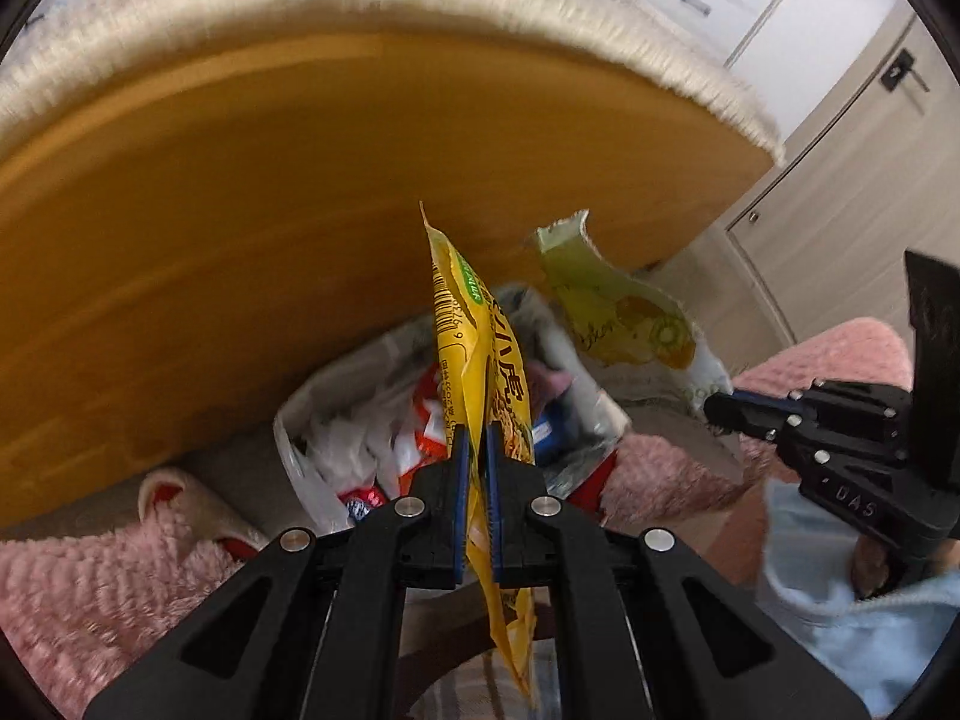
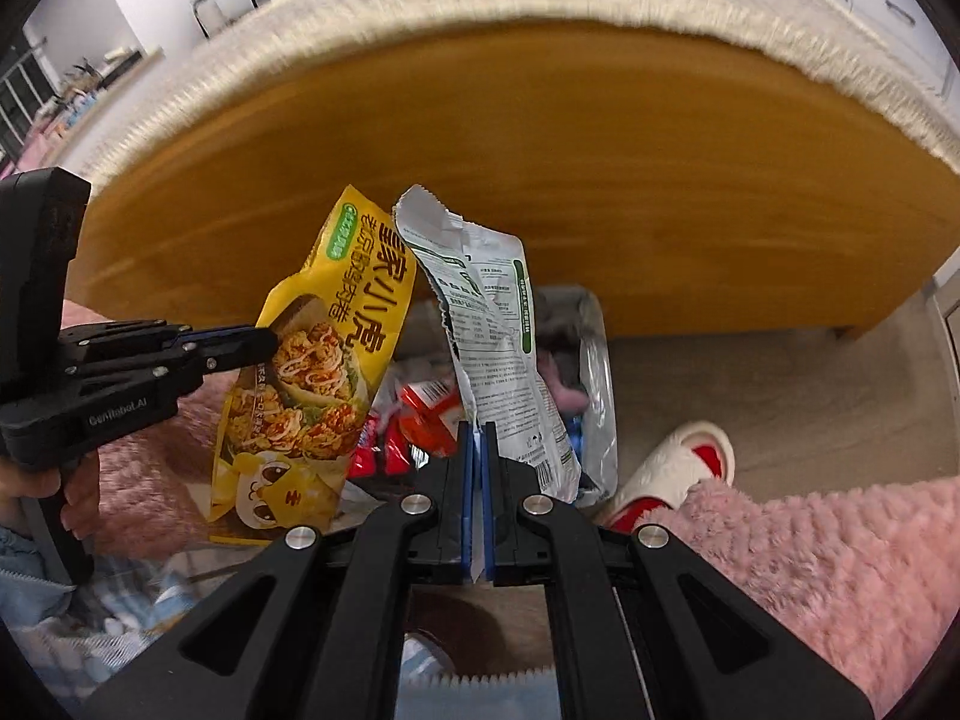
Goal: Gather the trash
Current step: 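Carry the noodle bag with the left tool while the right tool carries the wrapper to the bin, then open the left tool over the bin while the right tool releases the wrapper into it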
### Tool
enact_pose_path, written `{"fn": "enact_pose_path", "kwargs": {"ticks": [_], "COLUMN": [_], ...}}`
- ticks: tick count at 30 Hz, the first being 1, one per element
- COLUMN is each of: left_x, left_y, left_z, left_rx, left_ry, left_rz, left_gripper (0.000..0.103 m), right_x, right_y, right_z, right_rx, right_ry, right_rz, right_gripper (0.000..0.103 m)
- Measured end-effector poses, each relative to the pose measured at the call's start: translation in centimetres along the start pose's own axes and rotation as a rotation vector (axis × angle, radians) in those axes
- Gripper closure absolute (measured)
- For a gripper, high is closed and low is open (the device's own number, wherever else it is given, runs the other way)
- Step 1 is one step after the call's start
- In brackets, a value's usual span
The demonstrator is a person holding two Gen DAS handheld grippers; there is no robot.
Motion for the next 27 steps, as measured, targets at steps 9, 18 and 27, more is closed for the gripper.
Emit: {"fn": "enact_pose_path", "kwargs": {"ticks": [9, 18, 27], "left_x": [-2.5, -3.2, -3.7], "left_y": [9.3, 14.6, 16.6], "left_z": [0.9, 2.8, 3.4], "left_rx": [0.097, 0.149, 0.143], "left_ry": [0.051, 0.018, 0.012], "left_rz": [0.180, 0.258, 0.301], "left_gripper": [0.101, 0.100, 0.100], "right_x": [0.6, -1.4, -2.5], "right_y": [7.6, 14.0, 16.9], "right_z": [-2.3, -1.7, -4.3], "right_rx": [-0.128, -0.046, 0.031], "right_ry": [-0.063, -0.068, 0.051], "right_rz": [0.211, 0.335, 0.395], "right_gripper": [0.101, 0.101, 0.099]}}
Point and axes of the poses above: each gripper's, at about its wrist camera, not at the fingertips, and y roughly the way its jaws point, z to its left, x to its top, the point moved 10 cm from there along y, roughly the way its jaws point, and after that the axes turned 13 degrees about x, right-handed, at the moved point
